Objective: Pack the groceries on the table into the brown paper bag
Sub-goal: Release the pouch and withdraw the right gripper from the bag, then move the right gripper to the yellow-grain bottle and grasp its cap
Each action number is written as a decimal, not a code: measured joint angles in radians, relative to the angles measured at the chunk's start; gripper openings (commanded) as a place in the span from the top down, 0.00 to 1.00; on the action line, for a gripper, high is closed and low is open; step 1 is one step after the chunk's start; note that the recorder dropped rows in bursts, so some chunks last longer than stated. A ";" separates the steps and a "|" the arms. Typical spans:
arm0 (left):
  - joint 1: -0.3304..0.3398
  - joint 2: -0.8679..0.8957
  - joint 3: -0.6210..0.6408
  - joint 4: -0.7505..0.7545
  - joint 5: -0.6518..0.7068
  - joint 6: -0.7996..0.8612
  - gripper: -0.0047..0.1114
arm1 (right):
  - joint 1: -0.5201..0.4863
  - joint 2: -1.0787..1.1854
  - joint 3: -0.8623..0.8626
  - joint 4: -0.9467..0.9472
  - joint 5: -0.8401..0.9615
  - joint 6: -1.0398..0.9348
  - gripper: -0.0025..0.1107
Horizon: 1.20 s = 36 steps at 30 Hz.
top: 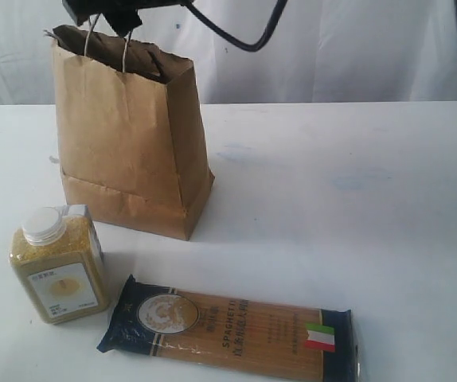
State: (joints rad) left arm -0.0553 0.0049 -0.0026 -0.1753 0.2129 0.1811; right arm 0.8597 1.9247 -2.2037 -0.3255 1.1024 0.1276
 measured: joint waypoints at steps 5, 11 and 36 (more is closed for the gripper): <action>0.000 0.000 0.000 0.000 0.000 0.000 0.96 | 0.031 -0.045 0.000 0.000 0.027 0.004 0.38; 0.000 0.000 0.000 0.000 0.000 0.000 0.96 | 0.111 -0.117 0.000 -0.047 0.082 0.030 0.41; 0.000 0.000 0.000 0.000 0.000 0.000 0.96 | 0.255 -0.883 1.052 -0.128 -0.145 0.354 0.42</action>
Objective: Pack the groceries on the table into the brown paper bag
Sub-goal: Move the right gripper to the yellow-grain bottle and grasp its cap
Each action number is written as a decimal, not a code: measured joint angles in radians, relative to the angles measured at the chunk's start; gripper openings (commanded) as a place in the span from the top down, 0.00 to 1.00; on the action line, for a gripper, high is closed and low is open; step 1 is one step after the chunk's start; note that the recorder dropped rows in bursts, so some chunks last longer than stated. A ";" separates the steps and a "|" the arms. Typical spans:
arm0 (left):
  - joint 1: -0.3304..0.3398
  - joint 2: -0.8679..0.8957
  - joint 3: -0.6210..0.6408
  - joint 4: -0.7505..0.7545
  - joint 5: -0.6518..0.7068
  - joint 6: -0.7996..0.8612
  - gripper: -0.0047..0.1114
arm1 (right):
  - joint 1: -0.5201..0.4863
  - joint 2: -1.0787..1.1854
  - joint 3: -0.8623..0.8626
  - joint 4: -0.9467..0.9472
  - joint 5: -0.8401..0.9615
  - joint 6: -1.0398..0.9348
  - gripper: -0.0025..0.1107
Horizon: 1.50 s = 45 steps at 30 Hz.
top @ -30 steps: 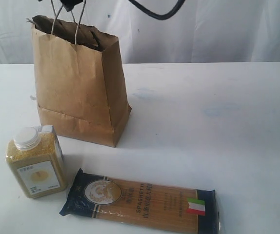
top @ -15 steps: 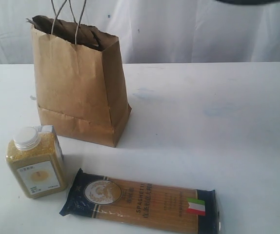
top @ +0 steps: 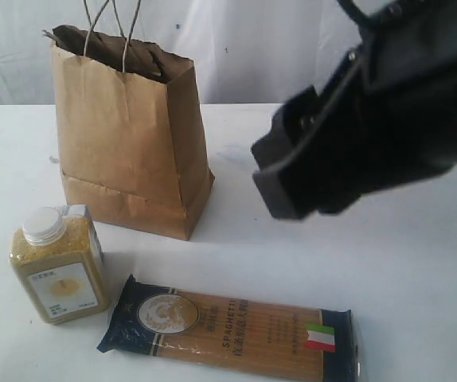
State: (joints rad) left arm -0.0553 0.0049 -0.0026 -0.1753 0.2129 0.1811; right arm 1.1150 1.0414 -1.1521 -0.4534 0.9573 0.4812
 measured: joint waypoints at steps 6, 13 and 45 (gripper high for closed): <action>0.000 0.000 0.000 0.000 0.000 0.000 0.96 | 0.000 -0.048 0.130 0.190 -0.226 -0.291 0.42; 0.000 0.000 0.000 0.000 0.000 0.000 0.96 | 0.000 0.112 0.132 0.279 -0.448 -0.587 0.42; 0.000 0.000 0.000 0.000 0.000 0.000 0.96 | -0.026 0.633 -0.402 0.374 -0.053 -0.834 0.42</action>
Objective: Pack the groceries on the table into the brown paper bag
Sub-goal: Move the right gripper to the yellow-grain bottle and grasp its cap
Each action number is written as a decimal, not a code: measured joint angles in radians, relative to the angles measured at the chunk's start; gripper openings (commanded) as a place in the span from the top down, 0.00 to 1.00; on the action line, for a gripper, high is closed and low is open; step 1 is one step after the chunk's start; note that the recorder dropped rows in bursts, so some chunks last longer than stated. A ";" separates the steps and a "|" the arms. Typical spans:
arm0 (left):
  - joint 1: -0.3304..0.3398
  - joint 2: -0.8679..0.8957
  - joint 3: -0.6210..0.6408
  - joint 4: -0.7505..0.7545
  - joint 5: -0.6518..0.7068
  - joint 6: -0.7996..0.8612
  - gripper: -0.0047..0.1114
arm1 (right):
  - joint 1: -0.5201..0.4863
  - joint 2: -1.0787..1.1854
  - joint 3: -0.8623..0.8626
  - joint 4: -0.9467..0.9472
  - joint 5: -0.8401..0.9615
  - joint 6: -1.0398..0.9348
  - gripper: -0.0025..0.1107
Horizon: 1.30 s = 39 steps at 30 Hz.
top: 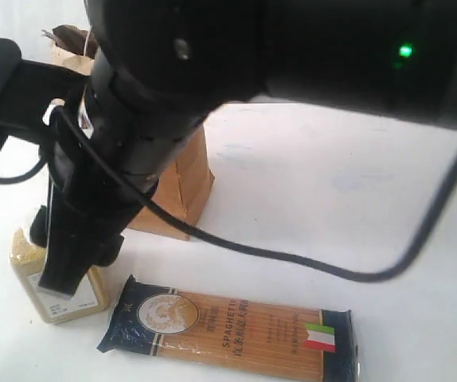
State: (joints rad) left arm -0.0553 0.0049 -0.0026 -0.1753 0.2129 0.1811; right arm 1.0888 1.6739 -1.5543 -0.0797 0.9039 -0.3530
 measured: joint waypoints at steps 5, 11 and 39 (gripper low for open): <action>0.000 0.000 0.000 0.000 0.000 0.000 0.96 | -0.091 0.102 -0.096 0.044 0.025 -0.119 0.42; 0.000 0.000 0.000 0.000 0.000 0.000 0.96 | -0.113 0.251 -0.239 0.143 0.072 -0.231 0.42; 0.000 0.000 0.000 0.000 0.000 0.000 0.96 | -0.136 0.571 -0.468 0.364 0.081 -0.450 0.93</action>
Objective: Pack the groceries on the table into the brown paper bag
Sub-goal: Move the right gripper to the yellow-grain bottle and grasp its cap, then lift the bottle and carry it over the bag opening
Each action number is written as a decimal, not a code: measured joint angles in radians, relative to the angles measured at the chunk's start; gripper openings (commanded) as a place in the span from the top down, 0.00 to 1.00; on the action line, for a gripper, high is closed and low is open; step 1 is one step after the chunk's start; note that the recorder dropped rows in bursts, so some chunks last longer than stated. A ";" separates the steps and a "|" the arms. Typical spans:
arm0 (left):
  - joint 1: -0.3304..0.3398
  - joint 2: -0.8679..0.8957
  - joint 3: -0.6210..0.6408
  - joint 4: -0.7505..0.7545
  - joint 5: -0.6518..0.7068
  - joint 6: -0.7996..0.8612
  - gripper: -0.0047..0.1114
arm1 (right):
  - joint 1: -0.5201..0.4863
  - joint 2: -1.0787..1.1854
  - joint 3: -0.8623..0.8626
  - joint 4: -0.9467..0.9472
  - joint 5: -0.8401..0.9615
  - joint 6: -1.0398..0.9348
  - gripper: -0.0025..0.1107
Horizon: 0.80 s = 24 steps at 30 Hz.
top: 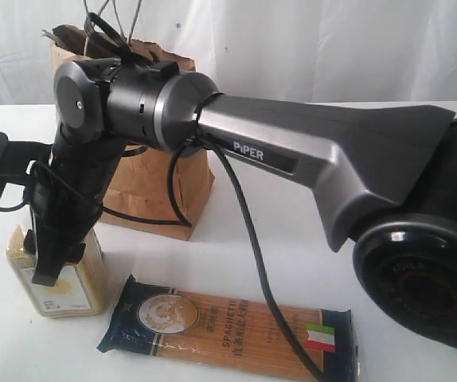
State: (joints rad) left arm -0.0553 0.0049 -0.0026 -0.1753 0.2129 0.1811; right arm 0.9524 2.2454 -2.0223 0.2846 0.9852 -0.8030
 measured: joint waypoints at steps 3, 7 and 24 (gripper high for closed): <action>0.000 0.000 0.000 0.000 0.000 0.000 0.96 | -0.006 0.000 0.000 0.018 -0.002 -0.002 0.98; 0.000 0.000 0.000 0.000 0.000 0.000 0.96 | -0.010 -0.014 0.002 0.038 0.021 -0.002 0.98; 0.000 0.000 0.000 0.000 0.000 0.000 0.96 | -0.067 -0.614 0.409 -0.195 -0.018 0.407 0.98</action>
State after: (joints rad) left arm -0.0553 0.0049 -0.0026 -0.1753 0.2129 0.1811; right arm 0.8856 1.6317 -1.6134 0.0892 0.9669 -0.3958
